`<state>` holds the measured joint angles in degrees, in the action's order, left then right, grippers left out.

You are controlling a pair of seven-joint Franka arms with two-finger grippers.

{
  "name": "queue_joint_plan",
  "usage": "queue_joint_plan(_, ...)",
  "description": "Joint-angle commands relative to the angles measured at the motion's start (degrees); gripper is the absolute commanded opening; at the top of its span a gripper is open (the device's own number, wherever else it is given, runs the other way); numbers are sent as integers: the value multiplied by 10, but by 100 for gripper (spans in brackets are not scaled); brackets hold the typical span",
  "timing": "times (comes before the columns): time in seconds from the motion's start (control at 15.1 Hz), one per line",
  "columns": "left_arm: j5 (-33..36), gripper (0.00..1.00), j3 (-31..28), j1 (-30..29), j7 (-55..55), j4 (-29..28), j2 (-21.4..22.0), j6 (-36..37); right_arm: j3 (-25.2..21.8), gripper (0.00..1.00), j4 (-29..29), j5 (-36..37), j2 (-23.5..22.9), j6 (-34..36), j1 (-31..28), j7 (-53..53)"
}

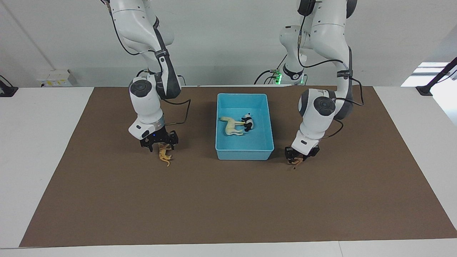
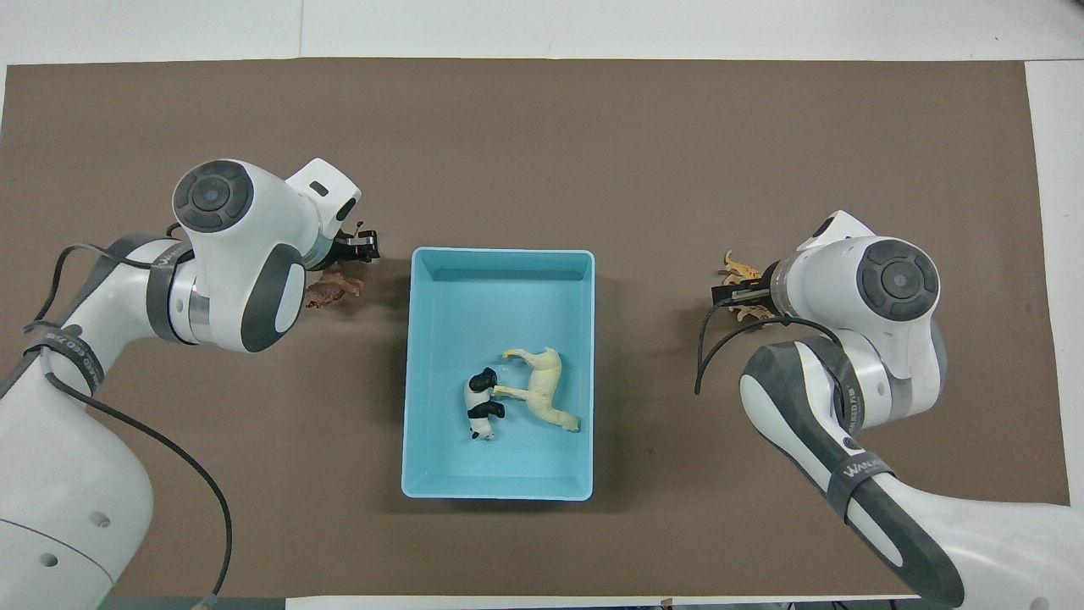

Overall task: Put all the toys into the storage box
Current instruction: 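Place the brown horse in the box while the right gripper grasps the tiger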

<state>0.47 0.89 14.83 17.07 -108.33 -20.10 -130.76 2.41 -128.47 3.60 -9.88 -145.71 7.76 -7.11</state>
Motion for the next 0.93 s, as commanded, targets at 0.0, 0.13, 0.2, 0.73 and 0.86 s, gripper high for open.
queue_joint_plan(0.0, 5, 1, -3, 6, 30, 90, 10, 133, 8, 100, -21, 0, -12, -44, -19, 30)
queue_joint_plan(0.13, 2, 1, 6, 13, 89, 121, 39, 202, 8, 99, -21, 0, -24, -65, -19, 29)
queue_joint_plan(0.2, 1, 1, 16, 25, 137, 121, 55, 212, 8, 81, -21, 0, -28, -70, -19, 28)
queue_joint_plan(0.73, 1, 29, 28, 177, 435, -26, 124, 78, 8, 0, 3, 0, -27, -21, -17, 19)
queue_joint_plan(0.86, 1, 100, 28, 172, 440, -25, 125, 76, 8, 0, 21, 0, -21, 7, -13, 19)
